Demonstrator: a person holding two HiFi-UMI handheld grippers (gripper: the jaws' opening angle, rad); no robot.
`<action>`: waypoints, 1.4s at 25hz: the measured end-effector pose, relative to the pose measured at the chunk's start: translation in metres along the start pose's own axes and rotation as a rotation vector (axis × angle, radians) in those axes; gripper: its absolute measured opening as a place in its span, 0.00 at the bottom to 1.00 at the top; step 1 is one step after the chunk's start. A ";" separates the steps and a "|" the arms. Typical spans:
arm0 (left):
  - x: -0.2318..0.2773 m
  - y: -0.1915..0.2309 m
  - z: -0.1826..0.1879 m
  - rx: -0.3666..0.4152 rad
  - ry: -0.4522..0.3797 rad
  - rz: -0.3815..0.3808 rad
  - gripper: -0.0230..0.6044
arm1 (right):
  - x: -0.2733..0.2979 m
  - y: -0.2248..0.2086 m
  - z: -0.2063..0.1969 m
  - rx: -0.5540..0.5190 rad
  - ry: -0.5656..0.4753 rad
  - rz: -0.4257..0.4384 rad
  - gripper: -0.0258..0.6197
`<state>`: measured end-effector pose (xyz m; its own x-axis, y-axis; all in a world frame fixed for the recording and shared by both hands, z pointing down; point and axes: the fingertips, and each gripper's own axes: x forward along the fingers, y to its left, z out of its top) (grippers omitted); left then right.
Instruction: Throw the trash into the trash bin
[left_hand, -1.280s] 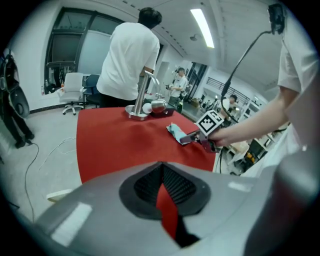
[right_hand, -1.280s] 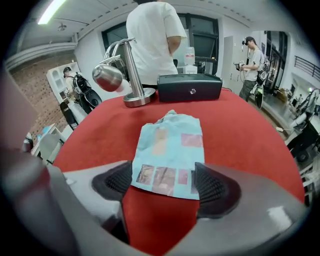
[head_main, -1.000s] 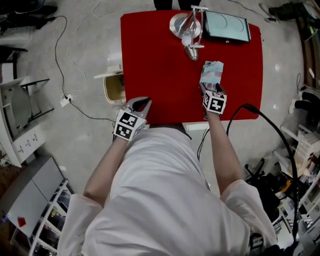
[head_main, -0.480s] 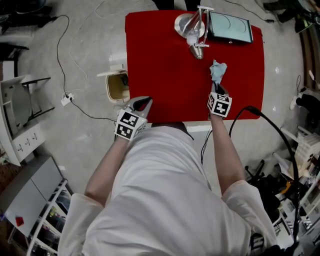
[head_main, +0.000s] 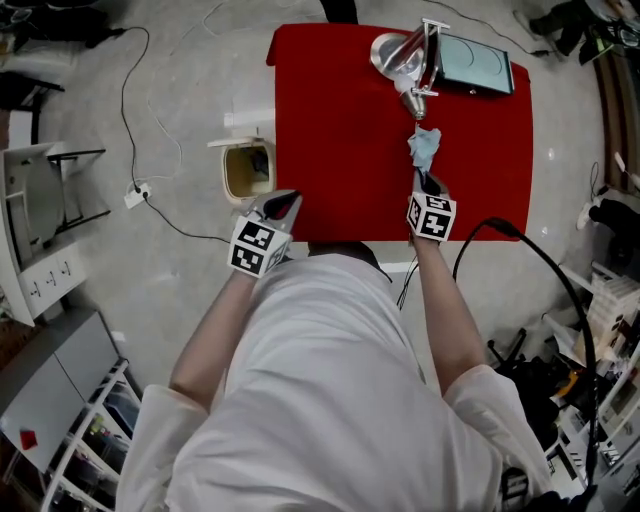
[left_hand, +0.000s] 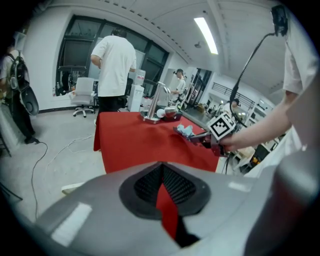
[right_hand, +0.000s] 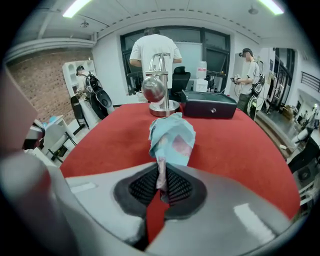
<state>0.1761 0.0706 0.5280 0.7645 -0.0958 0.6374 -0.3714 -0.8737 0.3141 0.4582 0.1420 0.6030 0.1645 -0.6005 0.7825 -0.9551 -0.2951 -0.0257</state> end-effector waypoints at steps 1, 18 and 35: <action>-0.005 0.002 -0.002 -0.001 -0.003 0.002 0.04 | -0.002 0.007 0.001 -0.006 -0.003 0.007 0.06; -0.078 0.055 -0.029 -0.079 -0.077 0.088 0.04 | -0.007 0.154 0.016 -0.131 -0.006 0.193 0.06; -0.191 0.146 -0.104 -0.221 -0.109 0.223 0.04 | -0.001 0.382 0.018 -0.290 0.026 0.459 0.06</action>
<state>-0.0797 0.0108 0.5255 0.6991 -0.3340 0.6322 -0.6322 -0.7018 0.3283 0.0978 0.0165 0.5816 -0.2882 -0.5995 0.7467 -0.9567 0.2128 -0.1984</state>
